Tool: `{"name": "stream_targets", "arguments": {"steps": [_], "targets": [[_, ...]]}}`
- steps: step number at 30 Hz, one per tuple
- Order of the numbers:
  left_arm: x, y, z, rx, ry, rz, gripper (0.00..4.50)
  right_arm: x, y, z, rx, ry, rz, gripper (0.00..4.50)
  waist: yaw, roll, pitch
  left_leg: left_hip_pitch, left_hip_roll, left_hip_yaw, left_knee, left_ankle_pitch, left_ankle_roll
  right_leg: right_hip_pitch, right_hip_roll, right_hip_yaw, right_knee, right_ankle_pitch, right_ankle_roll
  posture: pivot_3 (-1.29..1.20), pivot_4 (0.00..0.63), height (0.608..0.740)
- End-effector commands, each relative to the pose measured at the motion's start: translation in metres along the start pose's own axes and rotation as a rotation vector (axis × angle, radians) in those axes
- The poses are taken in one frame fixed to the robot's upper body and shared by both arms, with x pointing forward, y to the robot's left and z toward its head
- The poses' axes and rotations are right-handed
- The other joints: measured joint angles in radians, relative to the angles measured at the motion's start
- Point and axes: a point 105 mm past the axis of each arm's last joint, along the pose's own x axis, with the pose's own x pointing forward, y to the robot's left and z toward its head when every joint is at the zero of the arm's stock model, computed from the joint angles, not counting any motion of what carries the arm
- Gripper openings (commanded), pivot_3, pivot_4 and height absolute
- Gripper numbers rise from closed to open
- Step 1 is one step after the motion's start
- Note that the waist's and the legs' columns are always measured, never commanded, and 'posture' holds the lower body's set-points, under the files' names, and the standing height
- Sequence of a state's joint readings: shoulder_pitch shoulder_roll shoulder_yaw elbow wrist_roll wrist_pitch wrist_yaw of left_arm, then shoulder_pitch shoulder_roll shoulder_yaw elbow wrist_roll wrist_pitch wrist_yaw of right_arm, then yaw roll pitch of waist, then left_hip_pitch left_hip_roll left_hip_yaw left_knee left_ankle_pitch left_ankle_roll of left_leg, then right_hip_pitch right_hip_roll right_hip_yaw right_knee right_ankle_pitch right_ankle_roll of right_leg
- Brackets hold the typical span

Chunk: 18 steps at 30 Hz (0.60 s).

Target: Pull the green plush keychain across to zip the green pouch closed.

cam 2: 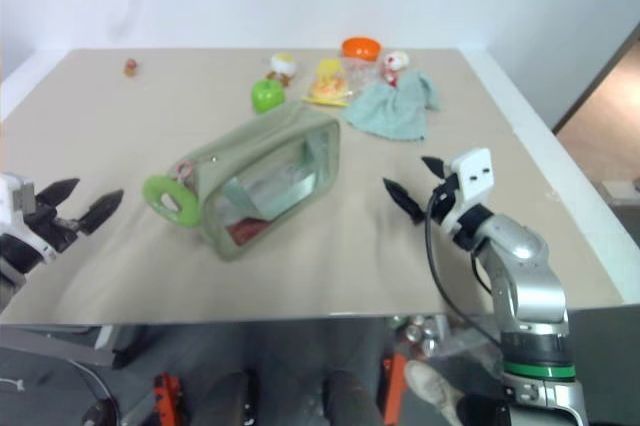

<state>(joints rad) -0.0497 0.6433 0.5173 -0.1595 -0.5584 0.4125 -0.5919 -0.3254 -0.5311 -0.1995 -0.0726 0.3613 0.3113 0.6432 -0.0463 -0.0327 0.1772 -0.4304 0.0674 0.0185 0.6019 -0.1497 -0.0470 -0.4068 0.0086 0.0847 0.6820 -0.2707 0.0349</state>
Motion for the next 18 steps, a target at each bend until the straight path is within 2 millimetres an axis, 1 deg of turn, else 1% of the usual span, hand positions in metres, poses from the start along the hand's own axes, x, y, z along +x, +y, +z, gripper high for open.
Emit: {"name": "stream_targets", "arguments": {"steps": [1,6,13,15,17,18], "targets": [[0.002,0.000,0.014,0.016,-0.042,-0.008,4.50,0.000,-0.004,0.013,-0.035,-0.041,-0.004,4.48,0.000,0.000,0.000,0.000,0.000,0.000,0.000,0.000,0.000,0.000,0.000,0.000,0.000,0.000,0.000,0.00,0.150,0.740],[0.004,-0.007,0.022,-0.015,-0.075,-0.056,4.50,-0.001,-0.004,0.010,-0.036,-0.039,-0.005,4.48,0.000,0.000,0.000,0.000,0.000,0.000,0.000,0.000,0.000,0.000,0.000,0.000,0.000,0.000,0.000,0.00,0.150,0.740],[0.003,-0.008,0.030,-0.016,-0.094,-0.084,4.50,-0.001,-0.003,0.008,-0.034,-0.040,-0.001,4.48,0.000,0.000,0.000,0.000,0.000,0.000,0.000,0.000,0.000,0.000,0.000,0.000,0.000,0.000,0.000,0.00,0.150,0.740],[0.003,-0.008,0.041,-0.014,-0.121,-0.103,4.50,-0.001,-0.003,0.008,-0.034,-0.040,0.001,4.48,0.000,0.000,0.000,0.000,0.000,0.000,0.000,0.000,0.000,0.000,0.000,0.000,0.000,0.000,0.000,0.00,0.150,0.740],[0.003,-0.014,0.064,0.004,-0.160,-0.174,4.50,0.000,-0.003,0.009,-0.034,-0.040,0.006,4.48,0.000,-0.001,0.001,0.000,0.000,0.000,0.000,0.000,0.000,0.000,0.000,0.000,0.000,0.000,0.000,0.00,0.150,0.740],[0.004,-0.022,0.077,0.005,-0.180,-0.235,4.50,0.001,-0.002,0.011,-0.033,-0.043,0.013,4.48,0.000,-0.001,0.001,0.000,0.000,-0.001,0.000,0.000,0.000,0.000,0.001,-0.001,0.000,0.000,0.000,0.00,0.150,0.740]]}}
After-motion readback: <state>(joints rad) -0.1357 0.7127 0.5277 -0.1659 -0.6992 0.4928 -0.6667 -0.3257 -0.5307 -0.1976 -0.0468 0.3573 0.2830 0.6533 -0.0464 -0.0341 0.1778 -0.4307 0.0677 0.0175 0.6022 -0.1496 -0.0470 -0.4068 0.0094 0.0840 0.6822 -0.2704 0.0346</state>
